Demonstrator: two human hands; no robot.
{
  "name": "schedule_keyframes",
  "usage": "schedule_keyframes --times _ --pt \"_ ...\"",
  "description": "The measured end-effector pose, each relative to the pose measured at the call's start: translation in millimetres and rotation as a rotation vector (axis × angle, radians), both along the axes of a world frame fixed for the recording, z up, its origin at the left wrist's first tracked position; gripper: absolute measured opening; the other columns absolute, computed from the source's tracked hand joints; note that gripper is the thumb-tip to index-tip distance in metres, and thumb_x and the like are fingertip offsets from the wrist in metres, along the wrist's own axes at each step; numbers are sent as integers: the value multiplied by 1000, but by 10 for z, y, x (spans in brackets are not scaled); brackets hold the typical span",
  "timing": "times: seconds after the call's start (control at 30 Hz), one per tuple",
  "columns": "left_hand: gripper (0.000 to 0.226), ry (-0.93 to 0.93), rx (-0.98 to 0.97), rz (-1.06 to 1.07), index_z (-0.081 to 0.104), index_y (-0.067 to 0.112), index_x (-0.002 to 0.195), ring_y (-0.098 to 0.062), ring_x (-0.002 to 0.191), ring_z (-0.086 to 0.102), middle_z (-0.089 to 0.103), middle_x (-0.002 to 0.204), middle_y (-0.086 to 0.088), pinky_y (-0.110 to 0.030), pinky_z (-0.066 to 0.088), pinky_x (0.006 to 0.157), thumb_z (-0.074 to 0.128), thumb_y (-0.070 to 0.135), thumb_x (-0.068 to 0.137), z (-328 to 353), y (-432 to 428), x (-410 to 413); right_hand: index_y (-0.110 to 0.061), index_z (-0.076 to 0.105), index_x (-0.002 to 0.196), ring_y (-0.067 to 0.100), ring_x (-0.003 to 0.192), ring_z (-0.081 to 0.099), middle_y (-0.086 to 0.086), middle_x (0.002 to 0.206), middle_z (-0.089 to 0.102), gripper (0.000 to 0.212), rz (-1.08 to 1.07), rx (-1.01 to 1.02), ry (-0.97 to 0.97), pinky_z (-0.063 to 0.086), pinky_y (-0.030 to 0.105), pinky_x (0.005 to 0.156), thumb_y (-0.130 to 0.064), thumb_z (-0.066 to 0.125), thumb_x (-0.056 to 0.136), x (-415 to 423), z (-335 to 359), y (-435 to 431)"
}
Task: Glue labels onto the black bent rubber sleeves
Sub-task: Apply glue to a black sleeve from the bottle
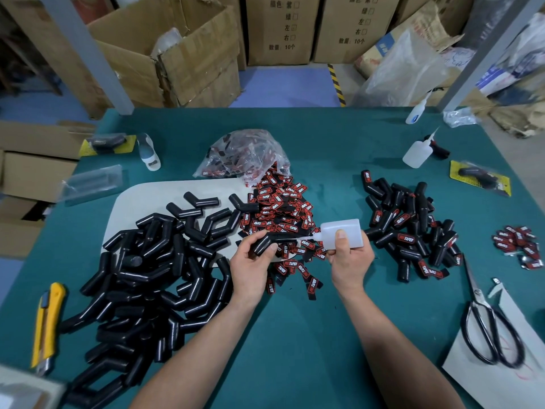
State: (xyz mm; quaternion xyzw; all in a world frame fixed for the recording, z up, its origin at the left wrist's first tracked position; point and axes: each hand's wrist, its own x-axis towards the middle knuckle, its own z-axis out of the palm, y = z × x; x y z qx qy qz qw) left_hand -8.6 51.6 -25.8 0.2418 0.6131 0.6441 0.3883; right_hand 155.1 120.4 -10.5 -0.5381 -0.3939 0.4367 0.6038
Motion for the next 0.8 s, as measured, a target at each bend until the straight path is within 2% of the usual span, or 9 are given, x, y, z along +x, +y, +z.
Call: schedule_keyframes --times 0.2,0.33,0.4,0.63,0.8 --pt "38 27 2 0 76 43 103 -4 103 72 77 110 13 -14 54 87 83 10 86 30 -10 -2 -17 60 82 10 43 54 -6 58 61 29 -1 20 10 41 20 37 -45 66 78 9 19 -2" --pt "37 32 -8 9 75 38 104 6 81 68 77 104 17 -9 52 77 83 7 85 39 -10 11 -16 59 80 11 42 53 -6 58 59 30 -4 20 -4 41 21 37 -46 66 77 5 21 -7" --pt "36 32 -7 12 74 35 105 7 81 68 77 103 18 -8 51 76 83 7 85 39 -13 12 -16 59 80 11 43 54 -2 60 58 31 0 19 -6 41 21 37 -46 66 76 -4 19 -12" --pt "36 24 -15 3 73 34 108 9 77 67 77 100 20 -7 51 74 82 8 86 51 -17 13 -22 60 78 16 46 54 -8 60 59 26 -32 16 -49 43 24 41 -47 65 77 32 6 17" --pt "36 26 -1 9 75 36 104 6 89 71 76 105 20 -8 52 77 82 6 86 80 -19 17 -20 60 79 14 47 54 -3 62 59 27 -19 19 -36 43 23 40 -47 66 77 16 14 3"
